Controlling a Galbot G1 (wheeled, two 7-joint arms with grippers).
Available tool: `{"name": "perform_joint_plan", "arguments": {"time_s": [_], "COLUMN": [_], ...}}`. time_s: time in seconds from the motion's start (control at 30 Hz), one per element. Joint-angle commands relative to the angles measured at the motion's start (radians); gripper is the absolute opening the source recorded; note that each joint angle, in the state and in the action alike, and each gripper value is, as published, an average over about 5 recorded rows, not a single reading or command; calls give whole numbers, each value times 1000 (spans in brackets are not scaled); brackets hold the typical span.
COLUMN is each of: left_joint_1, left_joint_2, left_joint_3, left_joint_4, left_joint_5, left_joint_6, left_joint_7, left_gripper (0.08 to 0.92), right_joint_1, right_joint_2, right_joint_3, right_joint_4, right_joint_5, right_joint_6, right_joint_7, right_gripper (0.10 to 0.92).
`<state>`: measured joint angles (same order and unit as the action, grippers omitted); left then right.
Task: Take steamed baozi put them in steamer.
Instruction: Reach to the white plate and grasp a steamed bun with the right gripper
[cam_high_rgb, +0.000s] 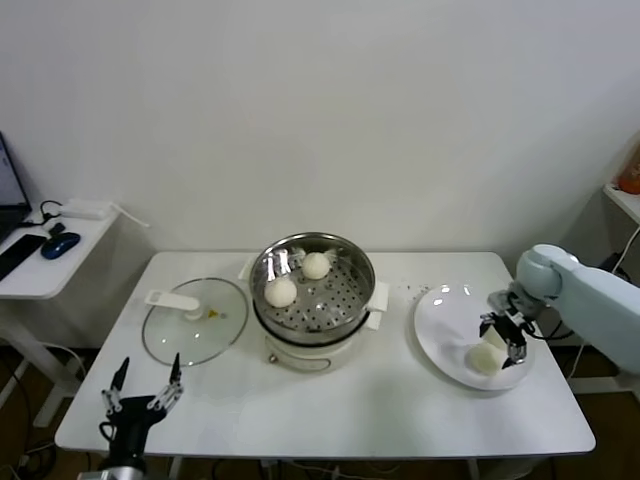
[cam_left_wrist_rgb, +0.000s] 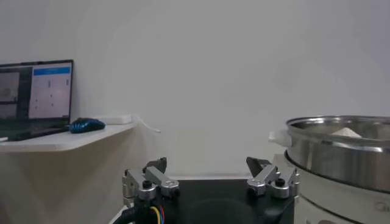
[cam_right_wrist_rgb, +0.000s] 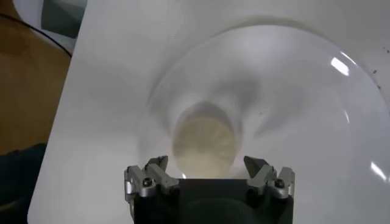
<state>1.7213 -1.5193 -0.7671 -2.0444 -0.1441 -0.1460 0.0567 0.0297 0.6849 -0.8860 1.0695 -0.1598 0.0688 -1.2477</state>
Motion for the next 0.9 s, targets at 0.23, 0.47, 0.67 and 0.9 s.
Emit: {"name": "perform_joint_plan", "arguments": {"time_s": [0.23,0.47,0.67,0.9], "left_joint_1": [-10,-12,-14,-11], "left_joint_2": [1,2,1,1], "left_joint_3": [3,2,4,4], "left_joint_4": [7,9,8,9], "left_joint_5": [-1,-1,0,1], "left_joint_6": [4,5,8,7], "left_joint_7": [-1,-2,-6,-6], "left_gripper": [823,823,823,823], "right_joint_1": [-18,-21,-15,-15], "right_joint_2": [37,38,41,39], "right_joint_3": [-6,-4,-3,4], "right_joint_4": [-43,-43,-45,-42], "right_joint_5": [-7,-18,-20,-20], "right_joint_6": [-11,-11,-9,-7], "right_joint_7": [-4,-8,-12,-12], "right_gripper": [823,823,767,704]}}
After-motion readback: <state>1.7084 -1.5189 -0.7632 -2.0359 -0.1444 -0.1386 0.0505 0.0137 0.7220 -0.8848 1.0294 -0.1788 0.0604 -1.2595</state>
